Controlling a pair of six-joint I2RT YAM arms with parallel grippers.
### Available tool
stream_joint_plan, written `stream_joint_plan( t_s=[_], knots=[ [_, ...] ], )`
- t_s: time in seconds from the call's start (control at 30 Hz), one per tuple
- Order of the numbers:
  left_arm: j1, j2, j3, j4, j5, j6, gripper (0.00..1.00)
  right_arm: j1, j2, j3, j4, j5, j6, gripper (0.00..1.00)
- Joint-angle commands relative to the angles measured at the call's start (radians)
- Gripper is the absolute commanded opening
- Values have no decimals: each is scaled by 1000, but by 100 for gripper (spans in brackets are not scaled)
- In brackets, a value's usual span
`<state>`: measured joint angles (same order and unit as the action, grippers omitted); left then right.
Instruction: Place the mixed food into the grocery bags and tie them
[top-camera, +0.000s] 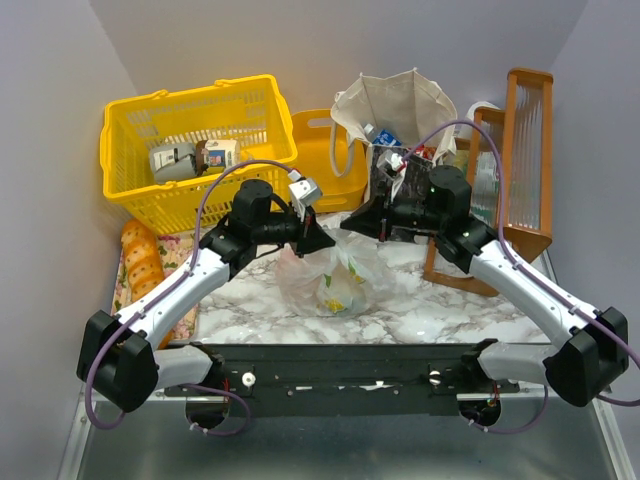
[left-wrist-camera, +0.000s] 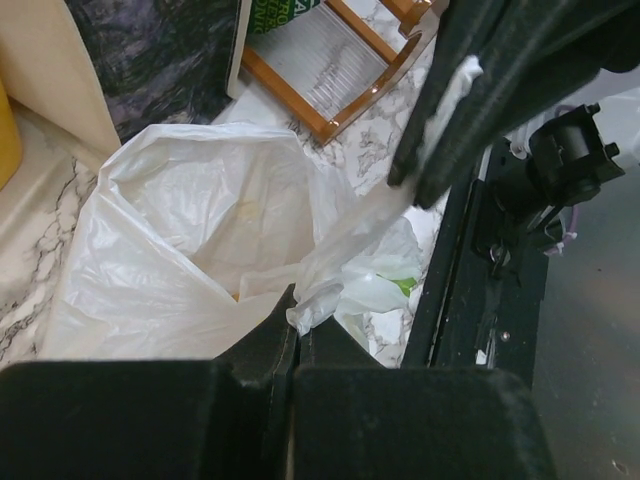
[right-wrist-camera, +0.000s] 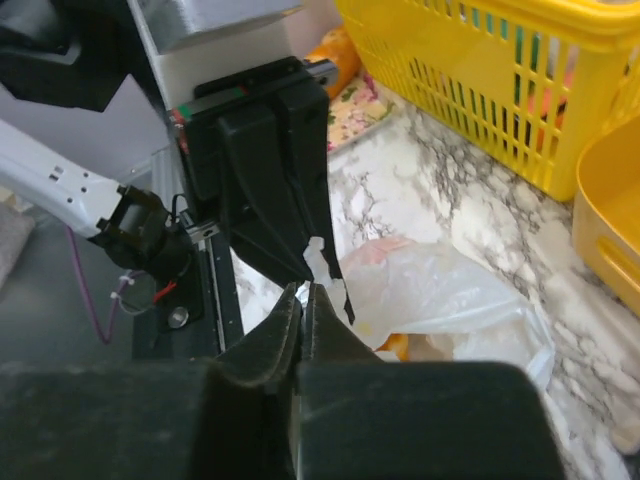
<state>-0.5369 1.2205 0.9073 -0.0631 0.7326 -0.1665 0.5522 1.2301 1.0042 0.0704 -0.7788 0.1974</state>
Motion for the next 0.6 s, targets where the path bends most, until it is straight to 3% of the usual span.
stream_joint_plan(
  t_s=[0.0, 0.3, 0.57],
  knots=[
    [-5, 2, 13, -35, -42, 5, 0, 15, -50, -67, 126, -99, -6, 1],
    [0, 34, 28, -41, -79, -33, 0, 132, -83, -153, -23, 36, -61, 1],
    [5, 40, 22, -17, -24, -54, 0, 215, -35, -203, -116, 226, -84, 1]
  ],
)
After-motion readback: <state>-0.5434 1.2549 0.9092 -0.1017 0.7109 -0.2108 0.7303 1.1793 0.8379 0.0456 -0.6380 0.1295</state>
